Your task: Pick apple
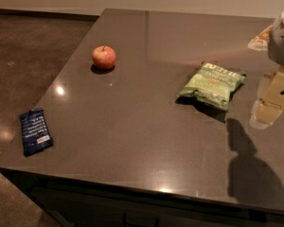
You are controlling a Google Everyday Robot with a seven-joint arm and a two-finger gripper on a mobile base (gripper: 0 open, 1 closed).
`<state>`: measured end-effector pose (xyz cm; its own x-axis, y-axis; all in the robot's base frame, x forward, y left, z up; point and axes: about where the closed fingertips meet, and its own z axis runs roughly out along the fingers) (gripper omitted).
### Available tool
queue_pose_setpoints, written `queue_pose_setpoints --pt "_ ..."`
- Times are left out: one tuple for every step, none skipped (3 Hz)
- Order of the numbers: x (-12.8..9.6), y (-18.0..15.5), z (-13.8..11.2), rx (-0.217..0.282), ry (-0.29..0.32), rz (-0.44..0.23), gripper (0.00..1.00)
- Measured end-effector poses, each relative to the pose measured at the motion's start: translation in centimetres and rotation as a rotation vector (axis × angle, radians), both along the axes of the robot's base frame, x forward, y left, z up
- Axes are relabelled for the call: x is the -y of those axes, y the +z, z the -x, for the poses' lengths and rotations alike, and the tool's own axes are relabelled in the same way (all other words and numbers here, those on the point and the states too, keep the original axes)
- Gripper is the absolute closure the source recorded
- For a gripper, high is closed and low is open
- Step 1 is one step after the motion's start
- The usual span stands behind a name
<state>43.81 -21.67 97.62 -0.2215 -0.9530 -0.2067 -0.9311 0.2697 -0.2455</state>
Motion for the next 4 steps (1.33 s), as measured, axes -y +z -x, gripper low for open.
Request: queue_pose_setpoints --pt "-0.6 0.3 -0.4 0.008 0.009 -0.009 0.0" --pt "-5.1 0.9 -3.6 0.032 0.063 -0.093 0.0" --pt "-9.0 0.9 -6.2 0.049 0.079 -0.141 0.0" --pt "-13.5 -0.2 -9.6 0.06 0.079 -0.171 0.0"
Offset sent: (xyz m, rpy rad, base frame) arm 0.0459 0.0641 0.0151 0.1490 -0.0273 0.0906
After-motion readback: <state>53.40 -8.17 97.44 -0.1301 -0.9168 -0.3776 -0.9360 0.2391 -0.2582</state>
